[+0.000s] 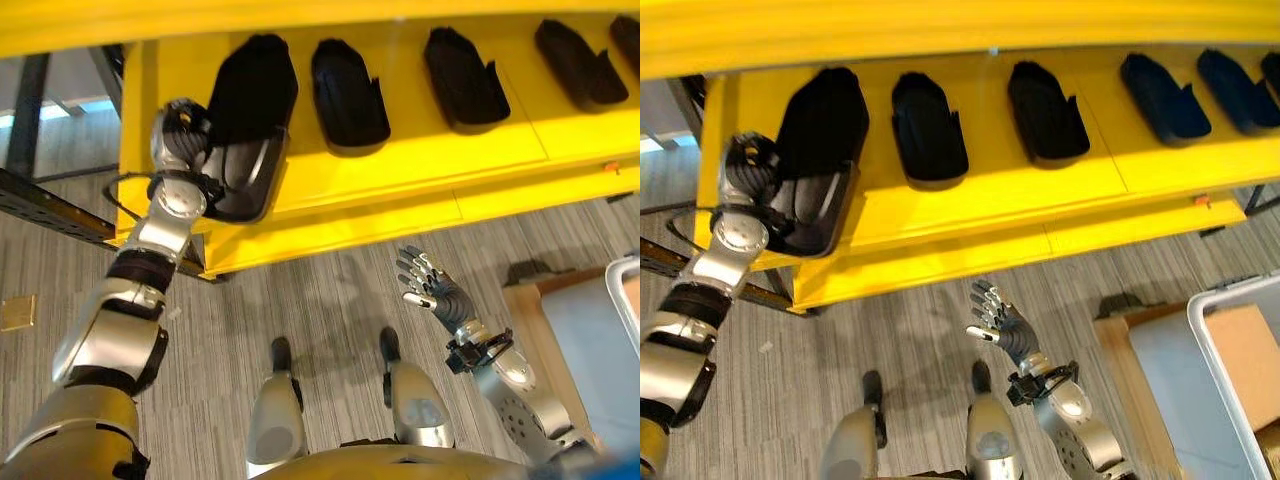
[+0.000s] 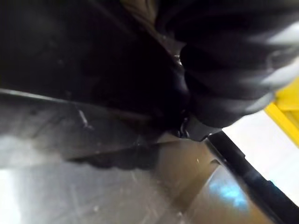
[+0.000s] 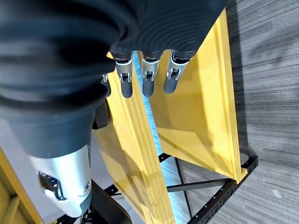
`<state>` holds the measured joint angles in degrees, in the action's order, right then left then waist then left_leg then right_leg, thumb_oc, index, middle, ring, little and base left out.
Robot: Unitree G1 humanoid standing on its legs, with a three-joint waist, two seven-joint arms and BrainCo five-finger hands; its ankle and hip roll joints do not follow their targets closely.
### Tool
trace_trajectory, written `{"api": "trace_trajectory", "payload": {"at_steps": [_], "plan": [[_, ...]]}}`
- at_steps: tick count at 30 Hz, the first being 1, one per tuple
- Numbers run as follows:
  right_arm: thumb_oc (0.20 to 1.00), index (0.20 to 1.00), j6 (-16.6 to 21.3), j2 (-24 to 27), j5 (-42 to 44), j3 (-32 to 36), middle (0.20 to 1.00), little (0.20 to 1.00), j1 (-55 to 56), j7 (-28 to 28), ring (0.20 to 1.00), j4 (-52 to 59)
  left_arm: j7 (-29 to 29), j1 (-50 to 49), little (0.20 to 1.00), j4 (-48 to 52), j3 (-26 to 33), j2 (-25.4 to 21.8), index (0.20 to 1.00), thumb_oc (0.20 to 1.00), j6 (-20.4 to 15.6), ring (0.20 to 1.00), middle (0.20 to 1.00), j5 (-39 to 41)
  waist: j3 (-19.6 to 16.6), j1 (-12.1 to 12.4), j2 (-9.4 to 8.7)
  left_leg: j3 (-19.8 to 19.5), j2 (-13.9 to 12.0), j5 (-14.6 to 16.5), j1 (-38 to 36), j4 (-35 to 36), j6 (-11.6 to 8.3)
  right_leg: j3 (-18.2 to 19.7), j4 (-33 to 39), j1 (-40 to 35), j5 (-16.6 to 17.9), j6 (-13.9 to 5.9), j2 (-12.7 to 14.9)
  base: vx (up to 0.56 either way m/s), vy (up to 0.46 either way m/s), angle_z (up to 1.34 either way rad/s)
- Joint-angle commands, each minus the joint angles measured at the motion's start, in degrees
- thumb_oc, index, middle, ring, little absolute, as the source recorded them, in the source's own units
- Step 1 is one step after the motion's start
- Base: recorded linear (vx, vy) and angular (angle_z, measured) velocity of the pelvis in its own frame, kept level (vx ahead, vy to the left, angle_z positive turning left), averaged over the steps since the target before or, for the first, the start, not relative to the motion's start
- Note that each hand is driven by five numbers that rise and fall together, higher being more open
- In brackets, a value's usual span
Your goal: Move parts from the plastic box to the shelf.
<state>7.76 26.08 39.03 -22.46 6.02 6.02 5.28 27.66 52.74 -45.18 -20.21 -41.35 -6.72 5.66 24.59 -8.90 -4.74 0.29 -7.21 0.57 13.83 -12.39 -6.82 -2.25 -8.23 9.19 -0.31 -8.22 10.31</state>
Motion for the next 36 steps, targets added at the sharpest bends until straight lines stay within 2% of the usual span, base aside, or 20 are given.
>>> {"api": "trace_trajectory", "payload": {"at_steps": [1, 14, 21, 27, 29, 32, 36], "plan": [[1.000, 1.000, 3.8, 2.7, 1.7, -0.1, 1.000, 1.000, 0.7, 0.7, 1.000, 5.7, 3.1, 7.4, 0.200, -2.1, -0.1, -5.1, 0.200, 0.200, -3.0, 0.200, 0.200, 2.4, -4.0, 0.4, -0.97, 2.7, -3.1, 0.2, 3.8, -4.1, 0.62, 0.3, -3.8, 5.1, 2.1, -2.09, 3.5, -0.06, -0.019, 0.01], [1.000, 1.000, 4.2, 4.6, 3.4, -0.5, 1.000, 1.000, 0.5, 1.0, 1.000, 5.6, 2.3, 20.0, 0.200, -15.0, -4.3, -4.9, 0.200, 0.200, -3.3, 0.200, 0.200, 11.3, -2.5, -0.3, -1.35, 0.9, -3.6, 0.6, 10.0, -8.0, 0.42, 0.4, -7.3, 10.2, 1.2, -1.94, 2.9, -0.02, -0.007, 0.01], [1.000, 1.000, 3.9, 4.3, 4.2, -1.3, 1.000, 1.000, 0.0, 0.1, 1.000, 4.3, 1.0, 24.0, 0.200, -20.6, -3.0, -3.9, 0.200, 0.200, -3.7, 0.200, 0.200, 21.9, -2.9, -0.5, -1.31, -0.5, -4.4, 3.4, 15.2, -14.8, 0.70, 0.7, -12.4, 14.2, -1.3, -1.34, 2.2, 0.01, -0.001, 0.01], [1.000, 1.000, 3.4, 3.9, 4.5, -1.4, 1.000, 1.000, 0.3, 0.0, 1.000, 3.1, -0.1, 23.8, 0.200, -22.5, -2.7, -5.0, 0.200, 0.200, -2.7, 0.200, 0.200, 23.0, -3.8, -0.2, -1.02, -0.7, -4.4, 5.2, 17.0, -17.7, 1.23, 1.1, -14.8, 15.7, -2.8, -1.17, 2.3, 0.05, 0.036, -0.03], [1.000, 1.000, 3.0, 4.2, 4.8, -1.5, 1.000, 1.000, 0.5, 0.2, 1.000, 3.3, -0.8, 24.1, 0.200, -24.0, -1.5, -4.6, 0.200, 0.200, -2.7, 0.200, 0.200, 26.2, -4.0, -0.3, -0.89, -0.6, -4.2, 5.7, 17.7, -18.3, 1.28, 1.4, -15.2, 16.4, -3.1, -1.05, 2.5, 0.04, 0.039, -0.06], [1.000, 1.000, 2.8, 4.0, 5.0, -1.4, 1.000, 1.000, 0.6, 0.0, 1.000, 3.2, -1.3, 24.7, 0.200, -24.6, -1.2, -4.9, 0.200, 0.200, -2.4, 0.200, 0.200, 27.0, -4.2, -0.4, -0.76, -0.9, -4.0, 6.0, 18.8, -18.9, 1.31, 1.5, -15.4, 17.1, -3.2, -0.98, 2.6, 0.02, 0.023, -0.01], [1.000, 1.000, 2.8, 3.9, 5.1, -1.1, 1.000, 1.000, 1.1, 0.4, 1.000, 3.1, -1.6, 24.5, 0.200, -25.1, -2.2, -6.1, 0.200, 0.200, -1.6, 0.200, 0.200, 24.5, -4.6, -0.4, -0.65, -0.9, -4.0, 6.2, 19.7, -19.4, 1.43, 1.6, -15.4, 17.7, -3.2, -0.95, 2.5, 0.00, 0.000, 0.00]]}}
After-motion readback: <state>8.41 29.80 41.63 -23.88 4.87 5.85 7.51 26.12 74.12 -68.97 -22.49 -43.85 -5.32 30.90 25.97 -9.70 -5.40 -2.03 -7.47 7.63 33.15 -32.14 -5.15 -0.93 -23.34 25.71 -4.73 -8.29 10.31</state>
